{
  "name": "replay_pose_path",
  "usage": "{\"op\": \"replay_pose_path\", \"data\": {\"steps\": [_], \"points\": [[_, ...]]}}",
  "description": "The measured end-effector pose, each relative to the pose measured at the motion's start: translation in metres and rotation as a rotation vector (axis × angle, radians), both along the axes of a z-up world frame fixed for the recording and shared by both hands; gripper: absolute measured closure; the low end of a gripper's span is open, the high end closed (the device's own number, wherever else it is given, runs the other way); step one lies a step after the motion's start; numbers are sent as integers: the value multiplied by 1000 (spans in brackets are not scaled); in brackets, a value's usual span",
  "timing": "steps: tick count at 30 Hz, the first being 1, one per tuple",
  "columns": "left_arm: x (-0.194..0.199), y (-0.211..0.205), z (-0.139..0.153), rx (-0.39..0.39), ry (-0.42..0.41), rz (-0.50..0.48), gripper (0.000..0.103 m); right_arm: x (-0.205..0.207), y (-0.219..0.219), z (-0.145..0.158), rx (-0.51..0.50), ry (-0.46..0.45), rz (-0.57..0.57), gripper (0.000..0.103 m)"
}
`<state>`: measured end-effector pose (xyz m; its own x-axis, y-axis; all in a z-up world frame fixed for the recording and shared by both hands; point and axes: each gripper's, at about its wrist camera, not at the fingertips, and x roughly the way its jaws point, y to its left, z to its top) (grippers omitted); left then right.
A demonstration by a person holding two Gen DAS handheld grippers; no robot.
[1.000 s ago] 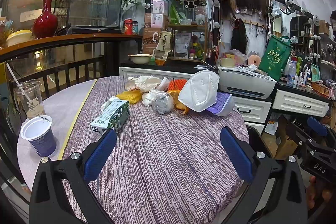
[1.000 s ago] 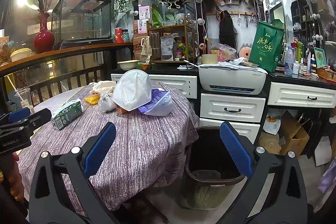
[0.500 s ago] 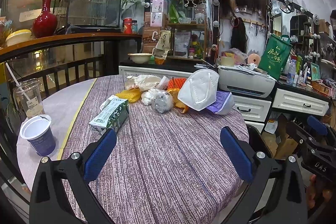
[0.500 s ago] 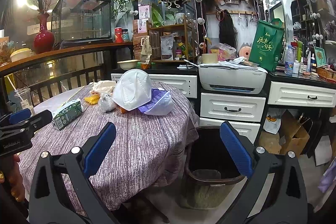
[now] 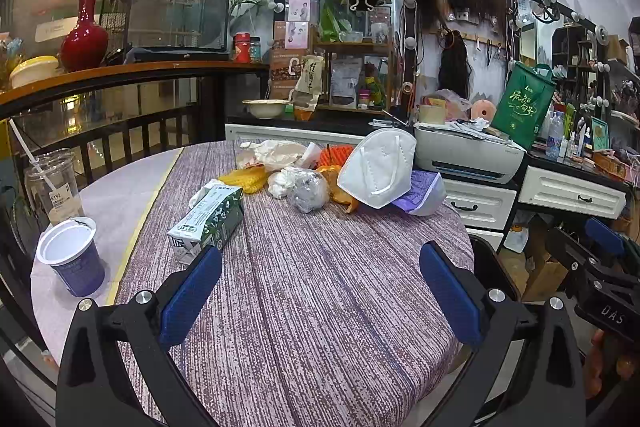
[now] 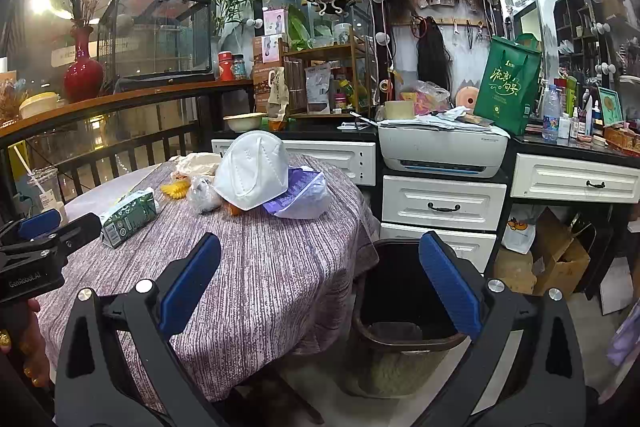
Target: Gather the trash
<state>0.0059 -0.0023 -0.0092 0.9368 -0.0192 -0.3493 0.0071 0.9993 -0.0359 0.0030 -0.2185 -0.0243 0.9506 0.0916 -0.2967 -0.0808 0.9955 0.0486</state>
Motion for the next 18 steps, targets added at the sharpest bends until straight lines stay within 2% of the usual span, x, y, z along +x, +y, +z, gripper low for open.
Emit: {"op": "replay_pose_path", "data": {"steps": [18], "points": [[-1,-2,-15,3,19,-2,5,0,2,0,9,9,3,5]]}}
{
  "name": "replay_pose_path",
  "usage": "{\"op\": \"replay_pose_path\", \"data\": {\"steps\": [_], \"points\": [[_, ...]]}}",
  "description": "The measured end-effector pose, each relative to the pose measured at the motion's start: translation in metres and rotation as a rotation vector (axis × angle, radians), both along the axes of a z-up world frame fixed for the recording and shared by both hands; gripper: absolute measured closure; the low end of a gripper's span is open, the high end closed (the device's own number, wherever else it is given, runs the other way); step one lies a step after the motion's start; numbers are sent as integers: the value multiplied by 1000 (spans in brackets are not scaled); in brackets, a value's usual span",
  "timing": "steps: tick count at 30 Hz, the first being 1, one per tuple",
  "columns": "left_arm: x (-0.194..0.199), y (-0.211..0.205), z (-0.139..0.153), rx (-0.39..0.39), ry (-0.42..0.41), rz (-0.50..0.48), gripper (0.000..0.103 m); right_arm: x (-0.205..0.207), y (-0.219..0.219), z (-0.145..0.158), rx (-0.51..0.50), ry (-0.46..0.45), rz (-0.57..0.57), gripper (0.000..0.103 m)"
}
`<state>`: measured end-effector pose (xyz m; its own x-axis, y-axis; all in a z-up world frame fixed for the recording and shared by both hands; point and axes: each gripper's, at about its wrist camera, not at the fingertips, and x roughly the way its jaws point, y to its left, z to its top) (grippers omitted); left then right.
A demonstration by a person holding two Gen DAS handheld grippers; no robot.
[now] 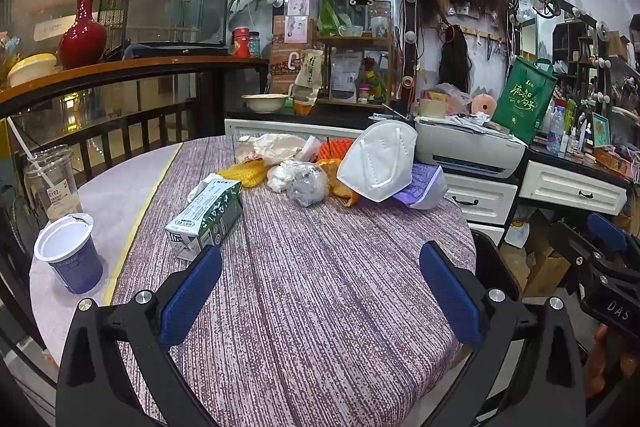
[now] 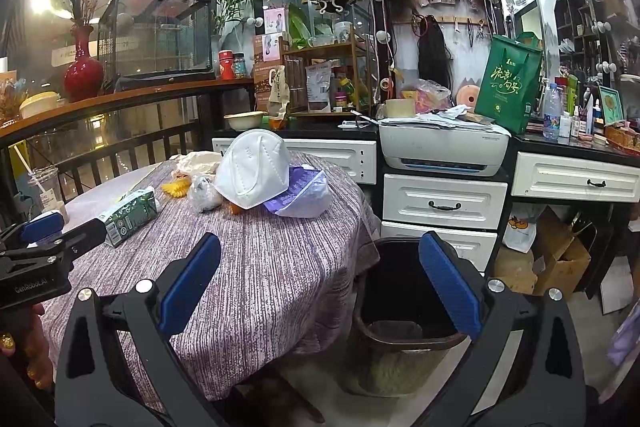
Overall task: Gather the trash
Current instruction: 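Grasp the white face mask with the right gripper while the left grasps the milk carton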
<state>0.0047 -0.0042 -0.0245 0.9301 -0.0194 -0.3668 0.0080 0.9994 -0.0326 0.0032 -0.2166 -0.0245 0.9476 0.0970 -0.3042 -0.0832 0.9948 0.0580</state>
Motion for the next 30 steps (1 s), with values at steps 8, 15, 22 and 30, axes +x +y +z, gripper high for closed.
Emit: {"op": "replay_pose_path", "data": {"steps": [8,15,22,30], "points": [[18,11,-7,0,100,-14,5,18,8,-5,-18,76,54,5],[37,30,-14,3,200,6,5,55,18,-7,-35,166,159,5],[66,52,-12,-19,301,-3,5,98,30,-12,-67,253,252,5],[89,68,-6,-20,369,-27,5,147,42,-7,-117,283,346,5]]}}
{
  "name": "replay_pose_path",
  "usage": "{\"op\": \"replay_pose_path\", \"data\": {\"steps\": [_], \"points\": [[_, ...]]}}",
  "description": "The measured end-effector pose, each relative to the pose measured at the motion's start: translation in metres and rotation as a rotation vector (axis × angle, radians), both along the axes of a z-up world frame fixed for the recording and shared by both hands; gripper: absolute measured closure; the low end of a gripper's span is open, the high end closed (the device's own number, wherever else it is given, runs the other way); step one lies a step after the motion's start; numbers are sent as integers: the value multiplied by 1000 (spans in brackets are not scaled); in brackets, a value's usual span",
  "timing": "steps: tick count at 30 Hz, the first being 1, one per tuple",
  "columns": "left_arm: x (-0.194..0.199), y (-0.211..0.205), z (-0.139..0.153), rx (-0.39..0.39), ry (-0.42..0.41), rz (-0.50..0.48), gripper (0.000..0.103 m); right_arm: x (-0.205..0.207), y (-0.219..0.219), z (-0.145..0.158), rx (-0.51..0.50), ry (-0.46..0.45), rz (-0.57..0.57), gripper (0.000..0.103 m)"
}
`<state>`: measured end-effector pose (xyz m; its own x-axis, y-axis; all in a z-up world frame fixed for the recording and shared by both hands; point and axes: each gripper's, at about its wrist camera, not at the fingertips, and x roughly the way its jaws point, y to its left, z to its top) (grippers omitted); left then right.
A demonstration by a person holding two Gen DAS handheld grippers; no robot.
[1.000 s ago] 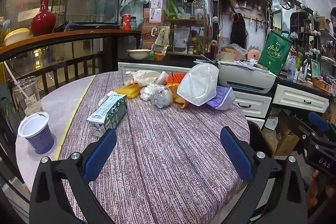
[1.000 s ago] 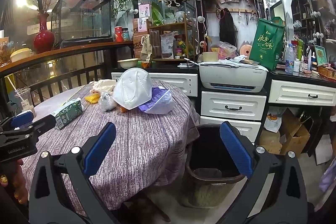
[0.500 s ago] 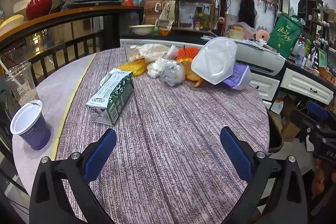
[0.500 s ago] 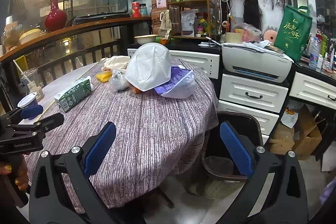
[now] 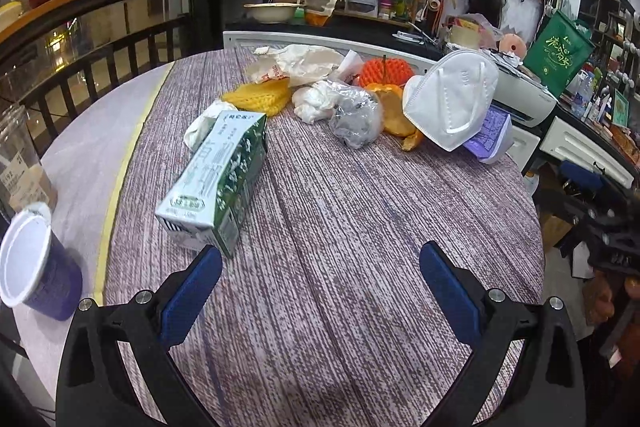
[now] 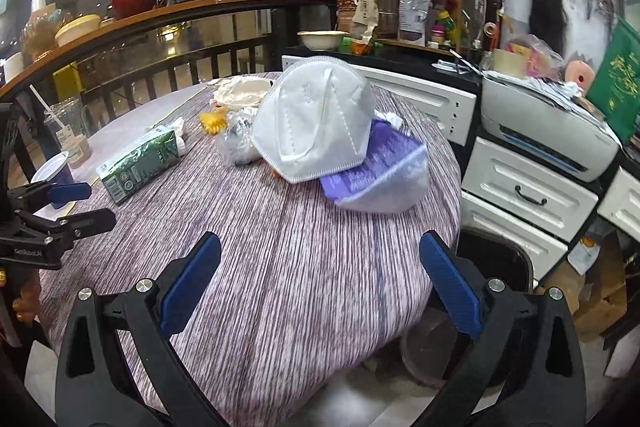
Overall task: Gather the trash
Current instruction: 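Grasp the white face mask with the right gripper while the left grasps the milk carton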
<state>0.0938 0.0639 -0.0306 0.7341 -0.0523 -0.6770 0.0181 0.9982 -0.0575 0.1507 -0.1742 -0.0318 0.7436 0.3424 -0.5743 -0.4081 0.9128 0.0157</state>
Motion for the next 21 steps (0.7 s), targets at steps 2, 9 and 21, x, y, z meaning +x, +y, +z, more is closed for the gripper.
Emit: {"op": "replay_pose_path", "data": {"steps": [2,9,21], "points": [[3,1,5,26,-4,-2,5,11,2,8,1,-18,22,5],[25,20,20,19,24,21,5,64,19,38,-70,-29,111,5],[50,49,21,15,59,73,5,128,27,13,-69,112,115,39]]}}
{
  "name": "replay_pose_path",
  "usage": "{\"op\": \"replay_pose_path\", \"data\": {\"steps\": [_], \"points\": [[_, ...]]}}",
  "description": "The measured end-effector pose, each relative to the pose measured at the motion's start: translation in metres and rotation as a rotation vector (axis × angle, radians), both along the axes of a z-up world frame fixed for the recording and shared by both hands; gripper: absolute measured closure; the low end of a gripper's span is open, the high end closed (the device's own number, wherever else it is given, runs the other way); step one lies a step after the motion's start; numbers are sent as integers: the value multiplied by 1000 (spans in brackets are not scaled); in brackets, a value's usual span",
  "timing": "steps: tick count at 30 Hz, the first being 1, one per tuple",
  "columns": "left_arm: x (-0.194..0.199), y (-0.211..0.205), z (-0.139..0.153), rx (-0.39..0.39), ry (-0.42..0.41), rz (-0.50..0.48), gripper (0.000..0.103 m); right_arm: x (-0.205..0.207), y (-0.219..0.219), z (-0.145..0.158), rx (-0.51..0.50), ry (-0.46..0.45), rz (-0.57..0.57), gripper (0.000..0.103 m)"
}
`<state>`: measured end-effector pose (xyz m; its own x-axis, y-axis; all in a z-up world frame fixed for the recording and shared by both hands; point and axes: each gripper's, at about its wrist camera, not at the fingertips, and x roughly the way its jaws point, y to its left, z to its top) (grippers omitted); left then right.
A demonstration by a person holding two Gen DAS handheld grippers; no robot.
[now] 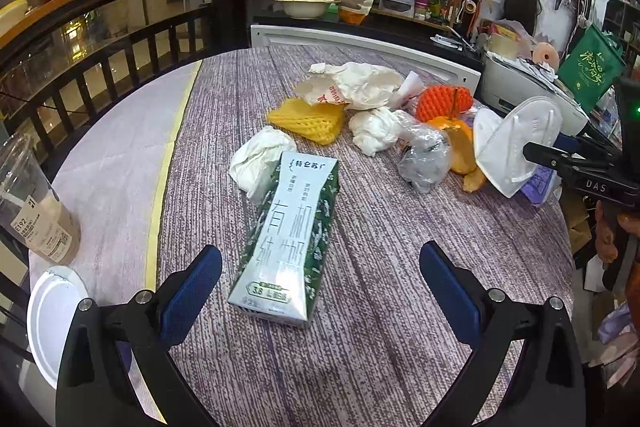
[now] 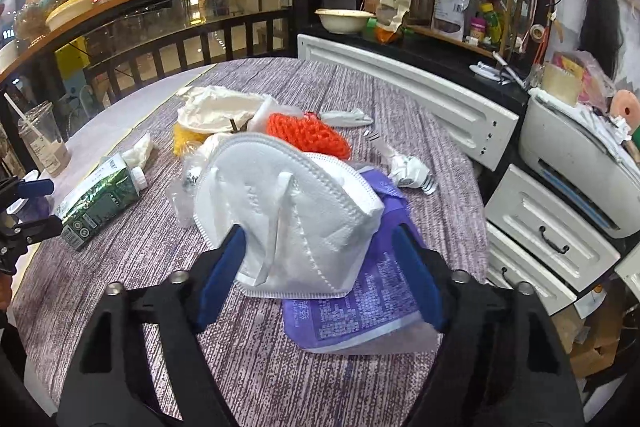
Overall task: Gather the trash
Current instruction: 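Grasp the white face mask with the right gripper while the left grasps the milk carton, then carry the mask and milk carton over the black trash bin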
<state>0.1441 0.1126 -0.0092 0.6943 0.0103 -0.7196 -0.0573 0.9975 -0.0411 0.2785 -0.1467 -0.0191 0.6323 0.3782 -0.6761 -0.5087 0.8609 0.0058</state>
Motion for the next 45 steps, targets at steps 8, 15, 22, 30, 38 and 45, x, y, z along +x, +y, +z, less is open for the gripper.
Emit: {"op": "replay_pose_path", "data": {"steps": [8,15,22,30,38,45], "points": [[12,17,-6,-49,59,17,5,-6,0,-6,11,27,21,87],[27,28,-9,-14,95,45,5,-26,-7,21,84,-12,48,90],[47,22,-23,17,163,18,5,-49,-18,41,123,-40,62,90],[64,11,-29,118,205,8,13,-59,-27,37,147,-29,57,90],[66,5,-35,166,225,-6,46,-67,-35,35,169,-33,54,90],[47,8,-24,31,175,-4,53,-77,-44,38,191,-66,50,90]]}}
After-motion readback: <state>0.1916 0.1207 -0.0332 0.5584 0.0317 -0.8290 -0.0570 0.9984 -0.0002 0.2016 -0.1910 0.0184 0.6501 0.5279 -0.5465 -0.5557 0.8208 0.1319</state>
